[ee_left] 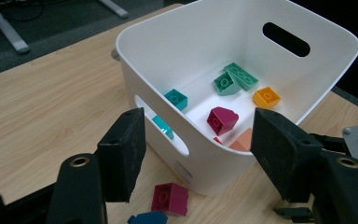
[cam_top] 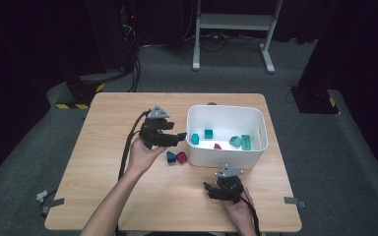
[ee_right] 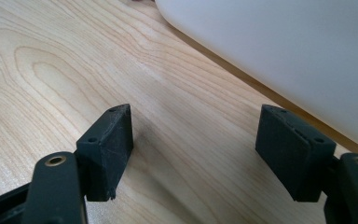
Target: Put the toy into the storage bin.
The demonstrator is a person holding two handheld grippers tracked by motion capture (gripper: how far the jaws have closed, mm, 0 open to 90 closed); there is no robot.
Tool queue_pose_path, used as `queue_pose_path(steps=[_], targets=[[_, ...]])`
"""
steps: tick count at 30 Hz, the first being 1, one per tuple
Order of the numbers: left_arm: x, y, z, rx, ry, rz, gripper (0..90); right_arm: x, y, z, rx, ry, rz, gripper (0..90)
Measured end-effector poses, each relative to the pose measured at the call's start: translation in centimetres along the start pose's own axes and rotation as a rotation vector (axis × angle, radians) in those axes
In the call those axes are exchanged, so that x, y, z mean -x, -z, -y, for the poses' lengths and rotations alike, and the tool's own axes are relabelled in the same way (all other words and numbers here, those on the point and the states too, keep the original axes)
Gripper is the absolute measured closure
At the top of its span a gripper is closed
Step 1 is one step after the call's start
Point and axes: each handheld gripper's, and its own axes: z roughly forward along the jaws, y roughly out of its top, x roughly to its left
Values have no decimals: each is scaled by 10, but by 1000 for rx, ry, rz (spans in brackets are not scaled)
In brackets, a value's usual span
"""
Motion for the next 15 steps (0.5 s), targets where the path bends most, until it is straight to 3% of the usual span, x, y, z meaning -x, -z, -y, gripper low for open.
queue_pose_path(steps=[15], targets=[[-8, 0, 18, -26, 22, -29, 356, 0, 0, 0, 0, -1, -1, 275]])
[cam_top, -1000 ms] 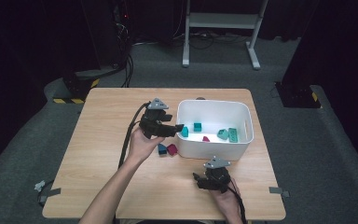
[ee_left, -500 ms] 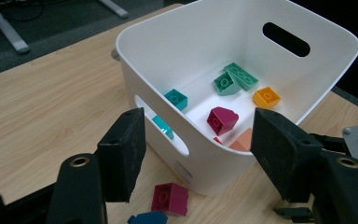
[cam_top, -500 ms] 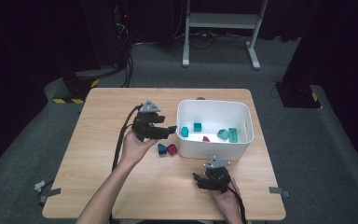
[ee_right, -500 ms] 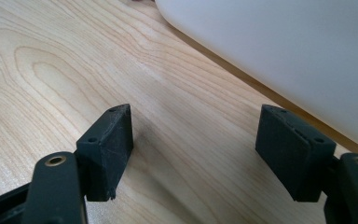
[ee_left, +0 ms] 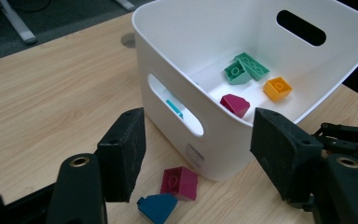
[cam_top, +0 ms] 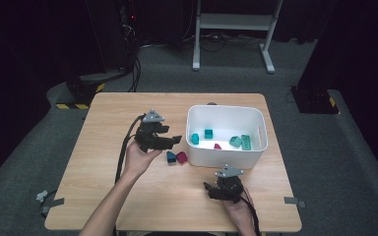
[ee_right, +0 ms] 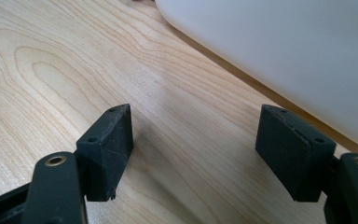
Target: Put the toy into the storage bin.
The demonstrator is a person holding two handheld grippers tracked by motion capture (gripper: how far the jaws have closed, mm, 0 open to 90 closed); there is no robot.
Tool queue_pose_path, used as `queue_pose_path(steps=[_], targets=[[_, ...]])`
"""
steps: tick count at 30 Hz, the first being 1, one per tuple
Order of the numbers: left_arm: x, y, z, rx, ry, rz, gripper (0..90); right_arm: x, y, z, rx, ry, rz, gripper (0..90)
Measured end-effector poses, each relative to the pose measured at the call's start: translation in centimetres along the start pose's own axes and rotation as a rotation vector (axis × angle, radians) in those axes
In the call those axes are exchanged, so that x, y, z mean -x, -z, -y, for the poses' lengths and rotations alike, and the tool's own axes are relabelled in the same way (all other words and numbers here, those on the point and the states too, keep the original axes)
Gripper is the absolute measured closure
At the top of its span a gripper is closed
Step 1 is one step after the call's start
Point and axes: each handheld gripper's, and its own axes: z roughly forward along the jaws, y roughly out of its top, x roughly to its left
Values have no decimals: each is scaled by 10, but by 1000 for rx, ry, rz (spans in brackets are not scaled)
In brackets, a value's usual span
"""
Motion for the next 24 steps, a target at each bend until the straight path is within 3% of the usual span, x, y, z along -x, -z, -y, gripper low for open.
queue_pose_path(steps=[24], targets=[[-6, -27, 43, -71, 36, -55, 366, 0, 0, 0, 0, 0, 0, 276]])
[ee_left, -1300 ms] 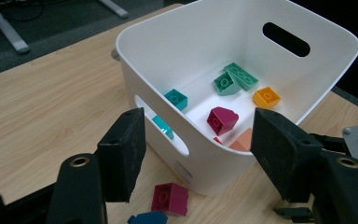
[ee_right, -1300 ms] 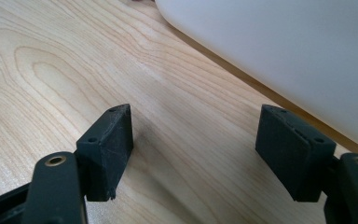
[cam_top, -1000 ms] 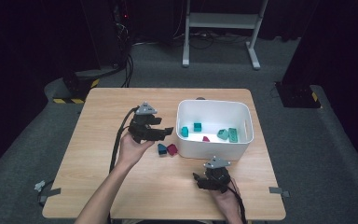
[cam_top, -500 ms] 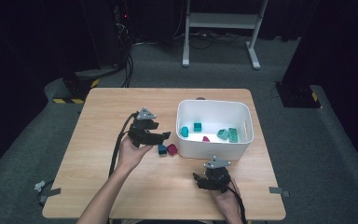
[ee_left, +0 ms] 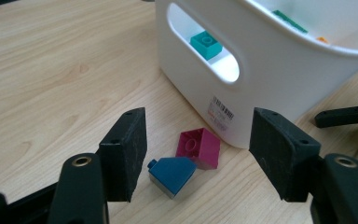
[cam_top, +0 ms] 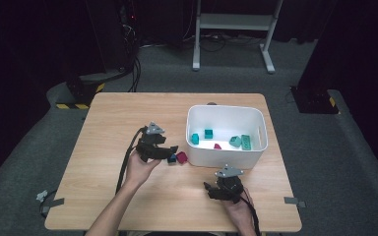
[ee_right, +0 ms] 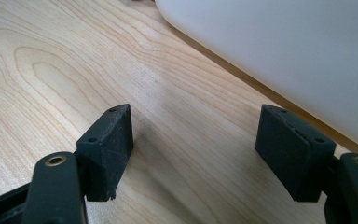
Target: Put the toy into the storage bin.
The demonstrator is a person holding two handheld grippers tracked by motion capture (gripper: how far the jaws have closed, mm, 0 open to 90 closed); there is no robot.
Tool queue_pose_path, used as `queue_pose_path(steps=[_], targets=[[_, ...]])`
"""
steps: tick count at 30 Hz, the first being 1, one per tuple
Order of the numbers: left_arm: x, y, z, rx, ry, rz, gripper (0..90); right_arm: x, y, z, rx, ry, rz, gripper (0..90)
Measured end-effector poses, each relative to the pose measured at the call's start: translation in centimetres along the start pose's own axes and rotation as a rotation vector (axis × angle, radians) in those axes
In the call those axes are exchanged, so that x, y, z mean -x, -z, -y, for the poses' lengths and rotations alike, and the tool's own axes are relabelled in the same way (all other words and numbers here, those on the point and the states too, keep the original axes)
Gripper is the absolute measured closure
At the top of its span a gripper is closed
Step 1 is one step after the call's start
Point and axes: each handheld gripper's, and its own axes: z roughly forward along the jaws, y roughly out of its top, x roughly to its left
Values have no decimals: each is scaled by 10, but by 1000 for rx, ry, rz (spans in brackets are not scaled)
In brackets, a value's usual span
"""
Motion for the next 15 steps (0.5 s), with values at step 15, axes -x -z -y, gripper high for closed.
queue_pose_path(steps=[15], targets=[[-5, -23, 23, -28, 64, -12, 368, 0, 0, 0, 0, 0, 0, 275]])
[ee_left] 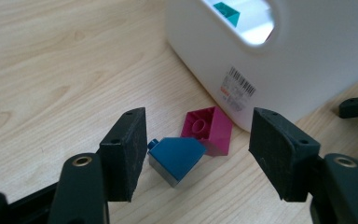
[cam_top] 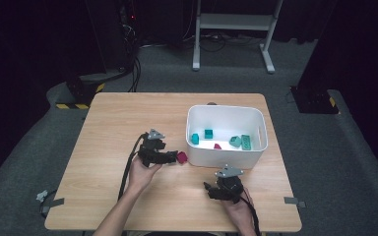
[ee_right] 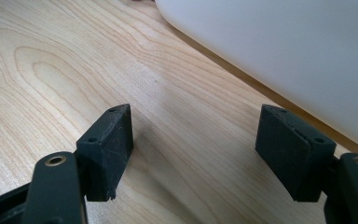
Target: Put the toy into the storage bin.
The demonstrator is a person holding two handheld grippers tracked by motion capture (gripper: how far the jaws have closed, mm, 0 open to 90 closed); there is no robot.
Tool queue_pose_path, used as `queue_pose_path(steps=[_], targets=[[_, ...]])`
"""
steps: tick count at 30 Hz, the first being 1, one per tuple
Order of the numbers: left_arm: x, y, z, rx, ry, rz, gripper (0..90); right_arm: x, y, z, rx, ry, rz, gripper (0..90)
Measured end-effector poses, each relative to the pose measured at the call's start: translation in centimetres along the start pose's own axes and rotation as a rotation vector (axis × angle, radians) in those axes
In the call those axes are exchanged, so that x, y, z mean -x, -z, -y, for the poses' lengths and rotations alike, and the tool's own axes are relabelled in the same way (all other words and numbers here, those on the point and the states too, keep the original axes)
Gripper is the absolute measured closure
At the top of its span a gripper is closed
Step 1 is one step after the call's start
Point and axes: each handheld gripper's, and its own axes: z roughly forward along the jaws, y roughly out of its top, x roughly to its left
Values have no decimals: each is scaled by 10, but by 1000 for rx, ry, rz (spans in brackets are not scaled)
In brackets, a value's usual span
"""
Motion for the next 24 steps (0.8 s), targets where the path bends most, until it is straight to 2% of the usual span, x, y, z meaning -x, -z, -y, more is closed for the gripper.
queue_pose_path(steps=[4, 17, 24], targets=[[-3, -8, 4, -18, 13, -14, 369, 0, 0, 0, 0, 0, 0, 275], [-9, -24, 17, -33, 50, -32, 370, 0, 0, 0, 0, 0, 0, 275], [-7, -28, 19, -22, 36, -37, 370, 0, 0, 0, 0, 0, 0, 275]])
